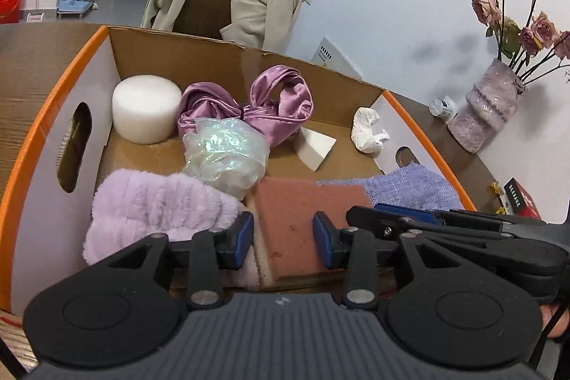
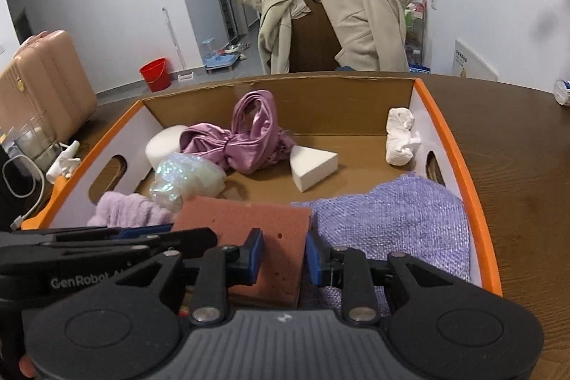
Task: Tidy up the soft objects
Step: 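Carry the pink sponge into the box and open both grippers, then move both grippers back toward the white-and-yellow plush sheep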
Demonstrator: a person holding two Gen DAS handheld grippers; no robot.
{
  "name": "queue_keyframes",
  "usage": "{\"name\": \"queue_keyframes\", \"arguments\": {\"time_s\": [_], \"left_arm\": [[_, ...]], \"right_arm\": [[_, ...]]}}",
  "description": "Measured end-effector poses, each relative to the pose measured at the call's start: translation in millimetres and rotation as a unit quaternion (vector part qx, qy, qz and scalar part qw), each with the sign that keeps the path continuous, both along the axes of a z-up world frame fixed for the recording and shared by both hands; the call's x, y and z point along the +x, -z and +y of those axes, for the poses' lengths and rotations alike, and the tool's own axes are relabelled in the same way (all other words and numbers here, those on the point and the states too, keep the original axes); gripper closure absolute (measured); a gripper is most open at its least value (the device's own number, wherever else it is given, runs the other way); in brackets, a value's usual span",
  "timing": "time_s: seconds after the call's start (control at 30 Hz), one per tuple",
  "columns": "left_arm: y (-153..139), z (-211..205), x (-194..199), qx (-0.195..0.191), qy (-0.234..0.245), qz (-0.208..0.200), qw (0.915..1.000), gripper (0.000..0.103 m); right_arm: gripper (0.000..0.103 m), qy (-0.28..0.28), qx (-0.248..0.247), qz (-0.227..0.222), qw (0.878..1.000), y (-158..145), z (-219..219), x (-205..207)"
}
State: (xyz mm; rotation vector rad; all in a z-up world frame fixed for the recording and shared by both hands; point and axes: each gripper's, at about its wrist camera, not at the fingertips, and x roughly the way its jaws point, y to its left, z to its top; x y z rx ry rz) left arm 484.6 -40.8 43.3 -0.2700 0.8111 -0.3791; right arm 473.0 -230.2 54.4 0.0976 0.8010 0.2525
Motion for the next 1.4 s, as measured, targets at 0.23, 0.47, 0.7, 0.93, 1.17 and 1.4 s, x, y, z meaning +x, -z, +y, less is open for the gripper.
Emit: {"name": "queue_keyframes", "arguments": {"time_s": [0.23, 0.47, 0.7, 0.93, 1.17, 1.4], "left_arm": [[-1.5, -2.0, -9.3, -0.006, -0.022, 0.015, 0.9996, 0.063], [-25.4, 16.9, -48.6, 0.028, -0.03, -0.018, 0.999, 0.037], [-77.9, 35.9, -111.8, 0.077, -0.032, -0.088, 0.9926, 0.036], [-124.9, 45.1, -199.3, 0.1, -0.041, -0.18, 0.9777, 0.024], [-101.9, 25.4, -278.9, 0.109, -0.05, -0.207, 0.971, 0.017], [-49.5, -27.2, -308.4, 0.107, -0.066, -0.18, 0.9756, 0.016]], "right_arm": [[0.078, -0.007, 0.001, -0.002, 1.0, -2.1, -3.5, -6.2], [0.069, -0.04, 0.061, -0.004, 0.997, -0.5, -7.8, -14.8], [0.061, -0.033, 0.035, -0.087, 0.995, -65.0, -32.5, -82.1], [0.045, -0.047, -0.008, -0.183, 0.982, -129.6, -66.8, -175.2], [0.042, -0.059, -0.013, -0.208, 0.976, -111.2, -98.5, -237.8], [0.042, -0.079, -0.006, -0.185, 0.98, -41.9, -120.9, -265.5]]}}
